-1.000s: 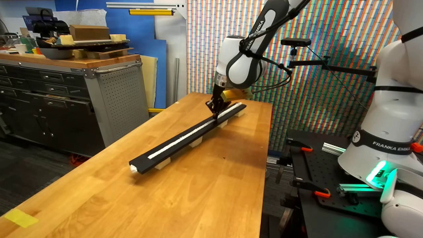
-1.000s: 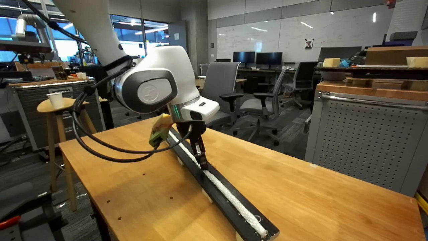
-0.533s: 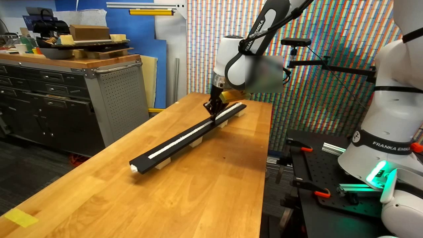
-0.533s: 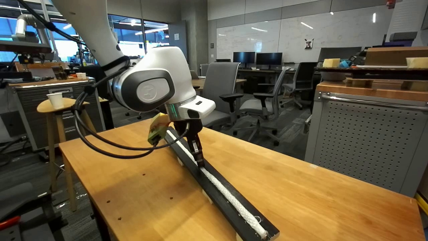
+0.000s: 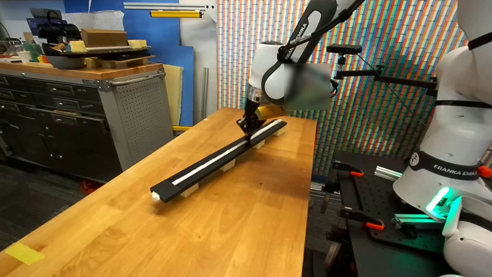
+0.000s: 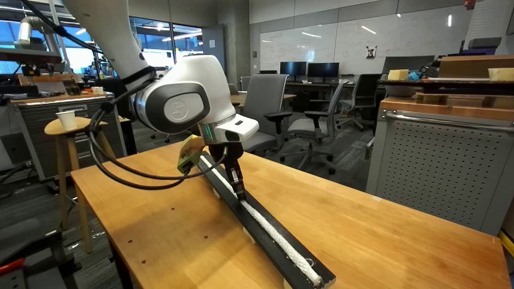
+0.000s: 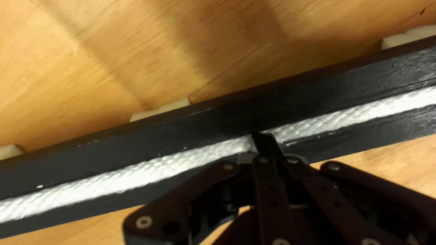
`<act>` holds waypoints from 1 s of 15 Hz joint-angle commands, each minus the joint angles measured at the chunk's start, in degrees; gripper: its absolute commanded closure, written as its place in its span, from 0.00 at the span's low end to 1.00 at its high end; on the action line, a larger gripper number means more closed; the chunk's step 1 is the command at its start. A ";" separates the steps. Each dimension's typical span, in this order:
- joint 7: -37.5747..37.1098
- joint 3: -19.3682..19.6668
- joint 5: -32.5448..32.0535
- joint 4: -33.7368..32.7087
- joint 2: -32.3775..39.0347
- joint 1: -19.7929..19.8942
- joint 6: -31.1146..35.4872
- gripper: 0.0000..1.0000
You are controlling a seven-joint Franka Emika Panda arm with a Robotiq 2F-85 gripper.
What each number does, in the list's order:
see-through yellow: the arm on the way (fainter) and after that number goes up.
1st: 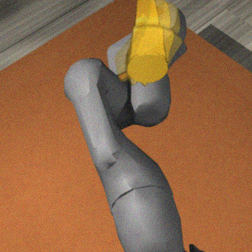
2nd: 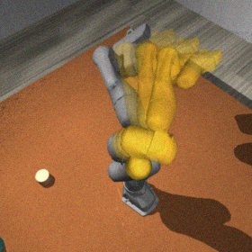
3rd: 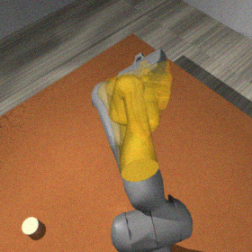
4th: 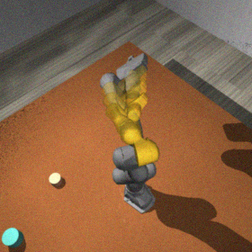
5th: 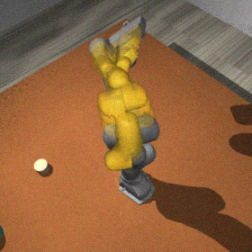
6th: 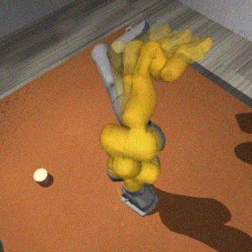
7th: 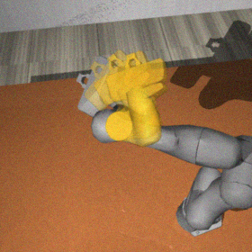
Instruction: Pick up the rope and put it in between the black object.
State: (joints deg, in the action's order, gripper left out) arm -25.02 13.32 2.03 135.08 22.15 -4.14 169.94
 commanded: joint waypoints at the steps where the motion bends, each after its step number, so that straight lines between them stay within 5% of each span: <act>1: 0.84 0.32 0.91 -0.09 0.13 -0.35 0.02 0.99; 15: 2.67 -0.68 1.78 0.58 -1.42 1.84 0.54 1.00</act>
State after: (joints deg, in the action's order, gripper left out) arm -24.91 13.41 2.03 135.15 22.18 -3.73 170.43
